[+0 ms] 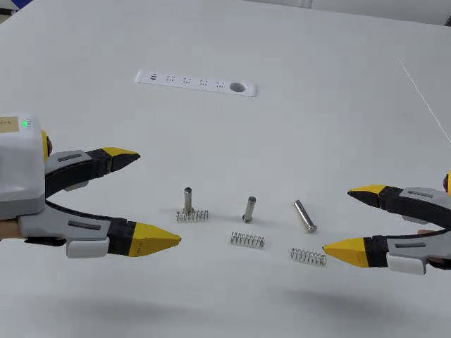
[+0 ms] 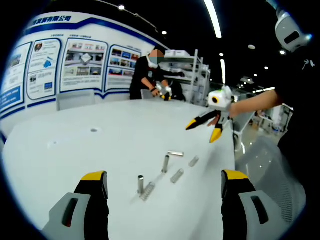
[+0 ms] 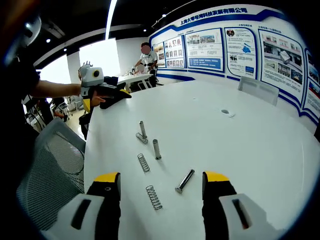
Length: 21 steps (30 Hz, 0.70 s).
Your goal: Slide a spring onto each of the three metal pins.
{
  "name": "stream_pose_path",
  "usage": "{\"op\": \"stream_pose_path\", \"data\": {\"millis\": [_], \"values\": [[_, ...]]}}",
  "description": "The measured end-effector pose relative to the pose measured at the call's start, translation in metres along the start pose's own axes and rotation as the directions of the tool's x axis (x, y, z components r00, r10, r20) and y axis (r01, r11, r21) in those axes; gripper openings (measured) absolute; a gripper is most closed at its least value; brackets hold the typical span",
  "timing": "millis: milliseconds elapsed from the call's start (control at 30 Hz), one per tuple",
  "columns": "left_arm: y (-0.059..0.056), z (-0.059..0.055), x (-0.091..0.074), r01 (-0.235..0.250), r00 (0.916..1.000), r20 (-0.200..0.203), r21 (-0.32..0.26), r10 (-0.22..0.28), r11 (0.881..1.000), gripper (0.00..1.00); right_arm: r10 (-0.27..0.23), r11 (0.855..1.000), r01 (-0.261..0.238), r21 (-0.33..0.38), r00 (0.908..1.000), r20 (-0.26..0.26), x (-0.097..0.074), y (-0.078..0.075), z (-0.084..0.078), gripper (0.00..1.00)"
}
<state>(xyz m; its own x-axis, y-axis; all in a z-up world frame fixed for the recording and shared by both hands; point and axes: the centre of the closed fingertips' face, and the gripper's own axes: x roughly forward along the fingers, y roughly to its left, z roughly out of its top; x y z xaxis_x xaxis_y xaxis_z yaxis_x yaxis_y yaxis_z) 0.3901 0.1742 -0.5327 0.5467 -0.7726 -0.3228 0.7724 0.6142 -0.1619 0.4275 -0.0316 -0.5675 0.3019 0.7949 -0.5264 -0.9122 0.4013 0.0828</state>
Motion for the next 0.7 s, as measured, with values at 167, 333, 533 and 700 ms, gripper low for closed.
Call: {"op": "stream_pose_path", "data": {"millis": [167, 333, 533, 700], "values": [[0.001, -0.004, -0.003, -0.01, 0.9999, -0.005, -0.005, 0.01, 1.0, 0.96, 0.015, 1.0, -0.015, 0.003, 0.9999, 0.002, 0.009, 0.001, 0.004, 0.66], [0.002, -0.008, -0.005, -0.019, 0.9997, -0.014, -0.006, 0.019, 1.0, 0.95, 0.013, 0.999, -0.012, 0.031, 0.9998, -0.013, 0.018, -0.005, 0.0, 0.59], [0.004, -0.011, -0.008, -0.031, 0.9995, -0.012, -0.021, 0.031, 0.999, 0.95, -0.012, 0.999, 0.012, 0.033, 0.9999, -0.005, 0.025, -0.014, 0.005, 0.58], [0.007, -0.014, -0.01, -0.043, 0.999, -0.014, -0.024, 0.043, 0.999, 0.96, -0.027, 0.998, 0.027, 0.051, 0.9995, -0.014, 0.031, -0.022, 0.002, 0.56]]}}
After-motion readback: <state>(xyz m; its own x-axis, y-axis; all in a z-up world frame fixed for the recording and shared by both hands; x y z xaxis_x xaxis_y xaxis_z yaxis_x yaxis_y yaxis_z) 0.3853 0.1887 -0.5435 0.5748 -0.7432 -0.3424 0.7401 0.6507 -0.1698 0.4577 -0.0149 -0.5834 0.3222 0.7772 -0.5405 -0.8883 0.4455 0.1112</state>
